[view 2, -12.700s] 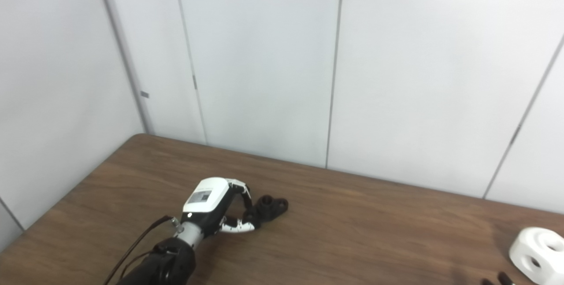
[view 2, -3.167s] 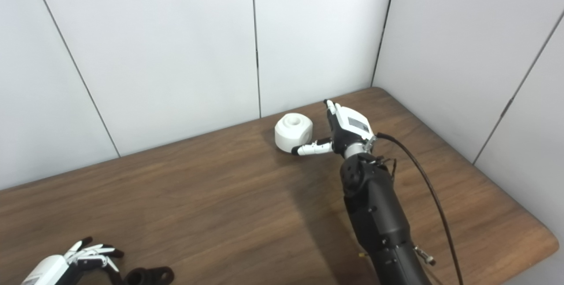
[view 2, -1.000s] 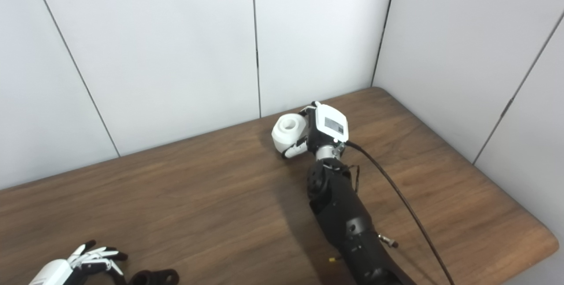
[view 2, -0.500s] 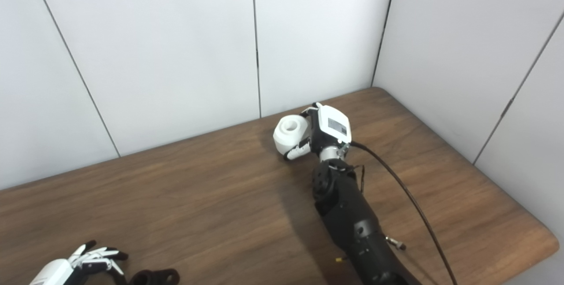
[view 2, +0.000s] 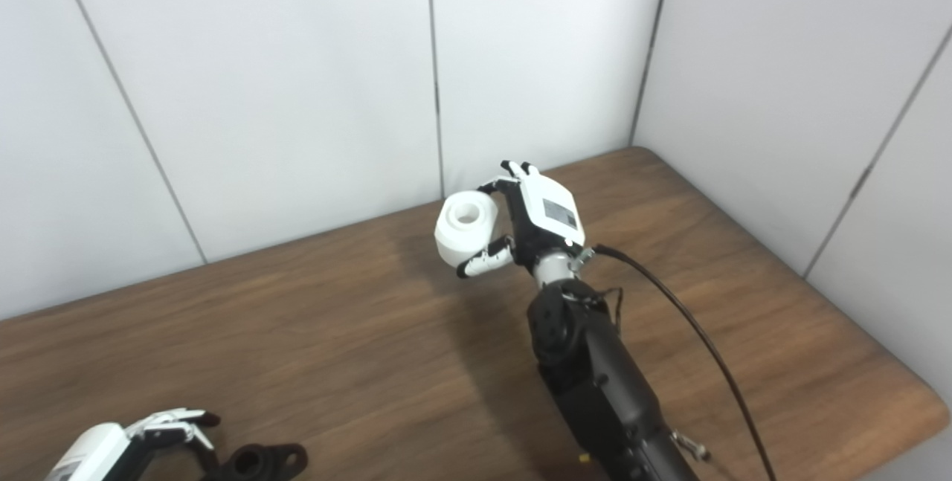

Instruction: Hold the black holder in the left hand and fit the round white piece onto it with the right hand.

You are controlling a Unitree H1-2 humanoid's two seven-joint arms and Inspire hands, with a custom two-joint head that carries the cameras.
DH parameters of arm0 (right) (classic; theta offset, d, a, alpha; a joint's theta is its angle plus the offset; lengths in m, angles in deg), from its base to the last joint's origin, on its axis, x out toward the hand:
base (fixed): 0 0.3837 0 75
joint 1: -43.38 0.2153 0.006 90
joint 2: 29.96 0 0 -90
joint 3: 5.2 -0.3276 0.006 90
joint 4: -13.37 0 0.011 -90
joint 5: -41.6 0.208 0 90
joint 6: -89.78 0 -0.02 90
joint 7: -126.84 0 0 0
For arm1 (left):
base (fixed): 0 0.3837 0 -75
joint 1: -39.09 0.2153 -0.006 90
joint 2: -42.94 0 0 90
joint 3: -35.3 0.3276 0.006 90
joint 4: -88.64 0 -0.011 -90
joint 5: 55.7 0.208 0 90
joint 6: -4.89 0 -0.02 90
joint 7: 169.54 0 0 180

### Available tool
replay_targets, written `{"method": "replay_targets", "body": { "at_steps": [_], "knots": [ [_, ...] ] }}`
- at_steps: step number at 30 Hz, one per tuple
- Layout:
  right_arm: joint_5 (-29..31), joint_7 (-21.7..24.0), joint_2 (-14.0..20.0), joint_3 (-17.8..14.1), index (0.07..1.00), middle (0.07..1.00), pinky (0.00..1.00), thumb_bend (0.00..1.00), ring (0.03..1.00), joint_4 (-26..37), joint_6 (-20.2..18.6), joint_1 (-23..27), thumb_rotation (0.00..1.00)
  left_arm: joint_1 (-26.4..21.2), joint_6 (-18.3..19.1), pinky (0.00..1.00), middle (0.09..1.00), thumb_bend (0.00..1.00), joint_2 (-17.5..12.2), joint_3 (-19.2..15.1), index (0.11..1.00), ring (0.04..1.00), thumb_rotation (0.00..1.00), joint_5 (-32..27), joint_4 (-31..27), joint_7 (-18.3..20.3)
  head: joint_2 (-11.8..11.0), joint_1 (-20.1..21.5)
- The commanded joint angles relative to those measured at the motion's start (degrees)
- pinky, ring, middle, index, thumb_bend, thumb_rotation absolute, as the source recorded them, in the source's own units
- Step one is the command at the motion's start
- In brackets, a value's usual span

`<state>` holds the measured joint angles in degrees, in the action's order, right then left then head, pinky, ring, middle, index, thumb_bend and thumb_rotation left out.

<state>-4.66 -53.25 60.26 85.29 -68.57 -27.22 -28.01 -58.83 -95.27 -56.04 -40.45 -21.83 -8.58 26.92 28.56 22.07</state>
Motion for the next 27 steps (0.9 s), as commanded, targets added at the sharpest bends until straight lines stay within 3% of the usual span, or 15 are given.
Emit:
{"method": "replay_targets", "body": {
  "at_steps": [1,9,14,23,27],
  "knots": [
    [-0.5,0.8,0.3,0.8,0.479,0.921,0.79,0.51,0.965,4.9,0.3,0.6,0.14,-0.8,0.6,0.80,0.785,0.51,0.1,0.6,0.482,0.832,0.04,0.4,-1.7,0.8,0.4,-0.7],
    [1.0,7.4,-1.2,4.3,0.479,0.930,0.85,0.51,0.976,16.4,0.8,-3.0,0.14,-1.1,2.0,0.78,0.799,0.52,1.1,1.8,0.482,0.842,0.04,1.8,-1.4,0.5,3.0,-6.3],
    [-0.3,12.3,-3.8,6.7,0.479,0.922,0.78,0.51,0.964,22.1,0.2,-4.4,0.15,-1.3,1.9,0.81,0.813,0.52,1.4,2.3,0.483,0.864,0.04,3.1,-0.7,-0.2,5.3,-7.3],
    [-4.4,19.6,-9.9,10.3,0.478,0.924,0.78,0.51,0.968,26.5,0.2,-6.8,0.14,-1.5,2.6,0.91,0.826,0.52,2.6,2.3,0.482,0.885,0.04,3.2,0.3,-1.1,7.6,-11.1],
    [-3.9,21.7,-11.8,11.5,0.478,0.935,0.84,0.51,0.979,27.8,0.4,-8.0,0.14,-1.7,3.3,0.93,0.832,0.52,3.4,2.5,0.482,0.892,0.04,3.4,0.3,-0.9,8.2,-12.8]
  ]
}}
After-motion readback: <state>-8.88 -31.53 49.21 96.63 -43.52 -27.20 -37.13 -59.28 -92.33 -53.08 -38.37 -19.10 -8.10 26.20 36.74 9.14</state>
